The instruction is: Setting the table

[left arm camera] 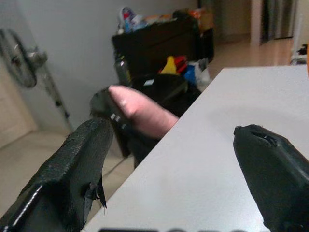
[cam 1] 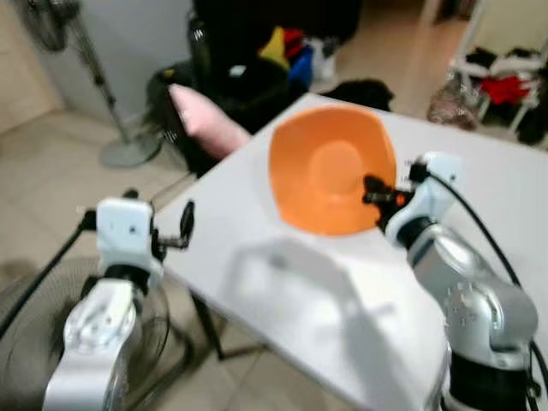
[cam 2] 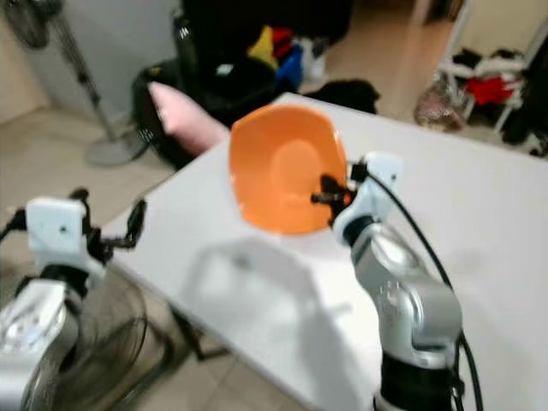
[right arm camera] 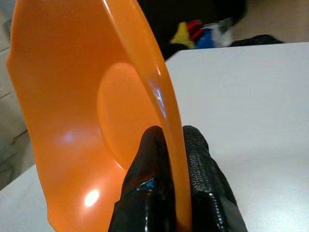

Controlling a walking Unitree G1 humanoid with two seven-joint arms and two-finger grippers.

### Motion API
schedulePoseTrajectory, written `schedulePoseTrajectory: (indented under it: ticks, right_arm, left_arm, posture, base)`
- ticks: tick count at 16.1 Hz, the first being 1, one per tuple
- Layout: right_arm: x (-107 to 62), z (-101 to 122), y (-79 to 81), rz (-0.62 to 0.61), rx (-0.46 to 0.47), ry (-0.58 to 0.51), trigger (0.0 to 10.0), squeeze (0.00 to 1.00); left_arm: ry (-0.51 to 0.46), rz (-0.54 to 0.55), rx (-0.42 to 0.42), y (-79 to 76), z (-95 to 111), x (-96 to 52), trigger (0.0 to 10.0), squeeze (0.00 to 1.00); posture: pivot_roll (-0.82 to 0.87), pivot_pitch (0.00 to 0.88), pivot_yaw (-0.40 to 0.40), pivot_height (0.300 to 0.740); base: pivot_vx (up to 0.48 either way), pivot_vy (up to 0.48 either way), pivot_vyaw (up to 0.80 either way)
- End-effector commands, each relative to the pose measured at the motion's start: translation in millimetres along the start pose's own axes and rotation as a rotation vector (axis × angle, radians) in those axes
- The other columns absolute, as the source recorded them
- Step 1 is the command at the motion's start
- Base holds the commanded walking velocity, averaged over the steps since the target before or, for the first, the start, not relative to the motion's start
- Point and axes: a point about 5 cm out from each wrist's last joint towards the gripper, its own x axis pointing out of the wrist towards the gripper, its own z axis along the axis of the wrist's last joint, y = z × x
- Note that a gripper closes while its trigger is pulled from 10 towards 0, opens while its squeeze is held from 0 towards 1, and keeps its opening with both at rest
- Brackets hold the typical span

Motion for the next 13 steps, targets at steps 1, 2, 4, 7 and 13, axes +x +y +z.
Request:
schedulePoseTrajectory:
  ticks: [1,2,4,7,13]
  right_arm:
    - [-4.7,8,-3.2,-0.018,-0.007,-0.028,10.0,0.00]
    - [-5.5,7,-3.8,-0.024,-0.002,-0.022,10.0,0.00]
    - [-7.0,6,-4.9,-0.032,0.007,-0.016,10.0,0.00]
    - [-8.7,6,-5.5,-0.047,0.019,-0.013,10.0,0.00]
    - [-10.0,4,-2.0,-0.049,0.050,0.001,10.0,0.00]
  left_arm:
    - [0.004,-0.010,0.005,-3.9,0,1.6,10.0,0.00]
    - [0.011,-0.024,0.014,-4.8,-1,2.0,10.0,0.00]
    - [0.012,-0.023,0.015,-4.0,-2,3.1,10.0,0.00]
    - [0.015,-0.015,0.018,-1.6,-2,7.4,10.0,0.00]
    - [0.019,0.008,0.077,2.1,-1,13.7,10.0,0.00]
  posture:
    - [-0.12,0.000,0.071,0.740]
    - [-0.12,0.000,0.071,0.740]
    - [-0.12,0.000,0.073,0.740]
    - [-0.12,0.000,0.077,0.740]
    - [-0.11,0.000,0.077,0.740]
  base:
    - [0.000,0.000,0.00]
    - [0.000,0.000,-0.78]
    - [0.000,0.411,-0.78]
    - [0.000,0.480,-0.78]
    - [0.000,0.400,-0.78]
